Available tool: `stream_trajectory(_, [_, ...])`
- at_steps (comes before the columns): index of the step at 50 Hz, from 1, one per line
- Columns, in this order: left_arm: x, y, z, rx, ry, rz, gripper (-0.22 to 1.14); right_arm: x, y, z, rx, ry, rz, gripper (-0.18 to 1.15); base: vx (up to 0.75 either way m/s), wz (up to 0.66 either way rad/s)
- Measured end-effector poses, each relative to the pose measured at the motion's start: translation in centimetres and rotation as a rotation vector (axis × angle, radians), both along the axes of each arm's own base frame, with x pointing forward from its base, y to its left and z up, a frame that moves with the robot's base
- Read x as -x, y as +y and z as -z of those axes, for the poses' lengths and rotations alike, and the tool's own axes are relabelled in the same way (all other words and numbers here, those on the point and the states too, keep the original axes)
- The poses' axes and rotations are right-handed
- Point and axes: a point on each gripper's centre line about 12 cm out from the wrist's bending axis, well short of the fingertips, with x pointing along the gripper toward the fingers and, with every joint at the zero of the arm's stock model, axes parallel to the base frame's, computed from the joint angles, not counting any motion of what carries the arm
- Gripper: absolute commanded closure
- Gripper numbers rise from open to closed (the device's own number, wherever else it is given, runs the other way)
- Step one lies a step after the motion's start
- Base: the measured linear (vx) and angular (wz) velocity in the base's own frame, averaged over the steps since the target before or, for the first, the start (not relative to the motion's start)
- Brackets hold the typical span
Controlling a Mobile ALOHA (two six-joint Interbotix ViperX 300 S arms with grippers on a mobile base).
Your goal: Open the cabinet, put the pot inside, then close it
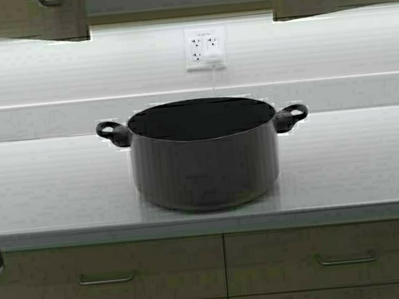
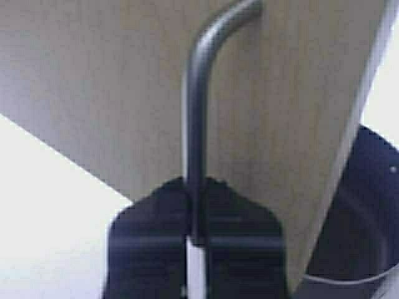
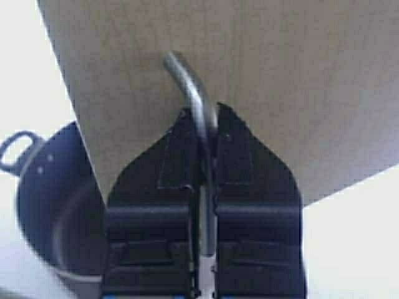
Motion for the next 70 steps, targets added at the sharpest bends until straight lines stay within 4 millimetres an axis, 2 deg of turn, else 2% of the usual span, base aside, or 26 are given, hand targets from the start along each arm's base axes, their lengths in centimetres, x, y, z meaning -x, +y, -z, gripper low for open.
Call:
stream_trajectory(11, [-0.1, 1.0, 0.0, 0.0, 0.024, -0.021, 0.89, -0.1, -1.5, -0.1, 0.011, 0.018, 0.031, 0.89, -0.08, 0.03])
stream_trajectory(15, [0.0, 1.2, -0.1, 0.003, 0.019, -0.028, 0.85, -0.2, -1.8, 0.0, 0.017, 0.018, 0.037, 0.81, -0.06, -0.02])
stream_trajectory(17, [0.0, 1.2, -0.1, 0.002, 0.019, -0.028, 0.8, -0.2, -1.8, -0.1, 0.016, 0.017, 0.038, 0.7, -0.04, -0.01])
stream_trajectory(20, [0.0, 1.1, -0.1, 0.002, 0.023, -0.024, 0.63, -0.2, -1.8, -0.1, 0.014, 0.022, 0.036, 0.44, -0.02, -0.02])
stream_trajectory(25, [0.1, 1.0, 0.0, 0.006, 0.037, -0.014, 0.2, 0.0, -1.8, 0.2, 0.016, 0.055, 0.024, -0.05, 0.01, -0.02])
stream_trajectory(27, [0.2, 1.0, 0.0, 0.006, 0.046, -0.006, 0.03, 0.2, -1.9, 0.6, 0.021, 0.084, 0.014, -0.14, 0.02, -0.04])
stream_trajectory(28, [0.3, 0.9, 0.1, 0.004, 0.049, -0.002, -0.05, 0.3, -2.0, 1.0, 0.023, 0.104, 0.01, -0.14, 0.01, -0.04])
stream_trajectory(31, [0.5, 0.9, 0.0, 0.003, 0.053, 0.007, -0.16, 0.8, -2.3, 2.2, 0.024, 0.169, -0.002, -0.08, 0.0, -0.01])
stream_trajectory(35, [1.0, 0.9, -0.1, 0.007, 0.051, 0.018, -0.12, 1.4, -2.8, 3.0, 0.027, 0.222, -0.01, -0.03, 0.0, 0.0])
stream_trajectory(40, [1.7, 1.1, -0.3, 0.011, 0.041, 0.023, -0.08, 2.1, -3.8, 2.5, 0.018, 0.235, 0.001, -0.03, 0.0, 0.0])
stream_trajectory(45, [2.6, 1.0, 0.2, 0.014, 0.067, 0.05, -0.06, 3.3, -3.8, 2.1, 0.019, 0.267, -0.037, -0.02, -0.01, 0.0])
stream_trajectory(49, [3.6, 0.9, 0.5, 0.013, 0.11, 0.091, 0.04, 4.4, -3.3, 2.1, 0.024, 0.311, -0.092, 0.01, 0.0, 0.0])
stream_trajectory(52, [4.5, 0.6, 0.5, 0.014, 0.145, 0.136, 0.22, 5.2, -2.7, 2.1, 0.026, 0.34, -0.141, 0.07, 0.0, 0.0])
stream_trajectory(54, [5.3, 0.2, 0.5, 0.012, 0.17, 0.178, 0.39, 5.7, -2.1, 2.1, 0.028, 0.351, -0.18, 0.15, 0.0, 0.0])
stream_trajectory(55, [5.6, -0.1, 0.5, 0.01, 0.181, 0.201, 0.53, 5.9, -1.7, 2.1, 0.028, 0.353, -0.199, 0.19, 0.0, 0.0])
stream_trajectory(58, [6.7, -0.9, 0.4, 0.005, 0.203, 0.268, 0.85, 6.5, 0.0, 1.6, 0.029, 0.34, -0.272, 0.36, 0.0, 0.0])
stream_trajectory(61, [7.6, -2.1, 0.1, 0.007, 0.2, 0.342, 1.04, 6.9, 2.0, 0.7, 0.023, 0.296, -0.341, 0.58, 0.0, 0.0])
stream_trajectory(63, [8.2, -3.0, -0.3, 0.005, 0.187, 0.394, 1.04, 7.1, 3.3, 0.1, 0.018, 0.26, -0.379, 0.74, 0.0, 0.0])
stream_trajectory(67, [8.6, -4.5, -0.9, 0.007, 0.153, 0.455, 0.9, 6.8, 5.6, -1.1, 0.007, 0.176, -0.417, 1.0, 0.0, 0.0])
stream_trajectory(70, [8.3, -5.4, -1.3, 0.017, 0.129, 0.464, 0.83, 5.9, 7.1, -1.7, -0.004, 0.122, -0.414, 1.01, 0.0, 0.0])
